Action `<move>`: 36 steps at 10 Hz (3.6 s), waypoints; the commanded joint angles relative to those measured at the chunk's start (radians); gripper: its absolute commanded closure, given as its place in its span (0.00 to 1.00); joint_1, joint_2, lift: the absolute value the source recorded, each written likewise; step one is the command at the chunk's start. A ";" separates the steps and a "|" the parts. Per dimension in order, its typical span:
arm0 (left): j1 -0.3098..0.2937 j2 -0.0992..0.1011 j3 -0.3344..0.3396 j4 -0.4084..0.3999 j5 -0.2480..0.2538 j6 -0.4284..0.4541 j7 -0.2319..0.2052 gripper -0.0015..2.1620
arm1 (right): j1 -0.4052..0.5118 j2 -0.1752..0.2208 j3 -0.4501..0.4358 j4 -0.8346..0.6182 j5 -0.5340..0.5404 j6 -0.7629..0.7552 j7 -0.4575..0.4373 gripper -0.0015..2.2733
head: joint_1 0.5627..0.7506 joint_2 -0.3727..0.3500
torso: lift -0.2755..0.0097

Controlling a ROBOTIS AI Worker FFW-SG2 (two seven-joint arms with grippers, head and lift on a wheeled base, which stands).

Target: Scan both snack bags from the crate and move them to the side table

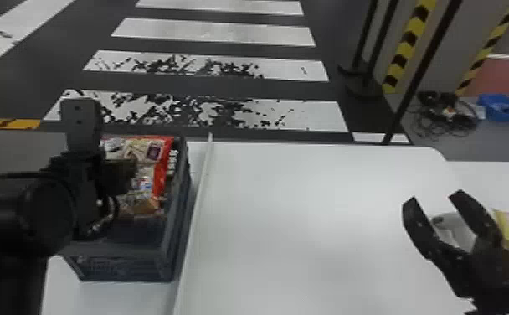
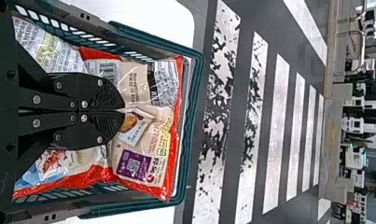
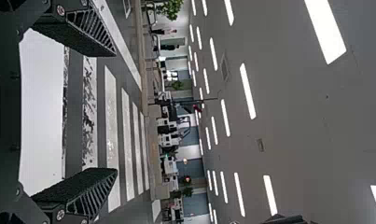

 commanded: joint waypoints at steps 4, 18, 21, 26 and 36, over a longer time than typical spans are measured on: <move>0.044 0.000 -0.001 -0.114 0.013 0.005 0.001 0.97 | -0.002 0.001 0.000 0.000 -0.003 0.003 0.000 0.05 | 0.70 0.42 | 0.63; -0.060 -0.042 -0.346 -0.218 -0.013 0.041 -0.031 0.97 | -0.001 0.021 -0.120 -0.015 -0.057 0.018 0.002 0.05 | 0.62 0.07 | 0.63; -0.112 -0.042 -0.428 -0.031 -0.012 -0.023 -0.071 0.97 | -0.001 0.017 -0.132 -0.015 -0.064 0.028 0.002 0.05 | 0.65 0.03 | 0.63; -0.177 -0.042 -0.589 0.325 -0.001 -0.287 -0.170 0.97 | -0.033 0.018 -0.130 -0.009 -0.064 0.071 0.000 0.05 | 0.70 0.03 | 0.63; -0.229 -0.042 -0.762 0.627 0.110 -0.532 -0.318 0.97 | -0.053 0.034 -0.124 -0.011 -0.064 0.086 0.000 0.05 | 0.70 0.03 | 0.63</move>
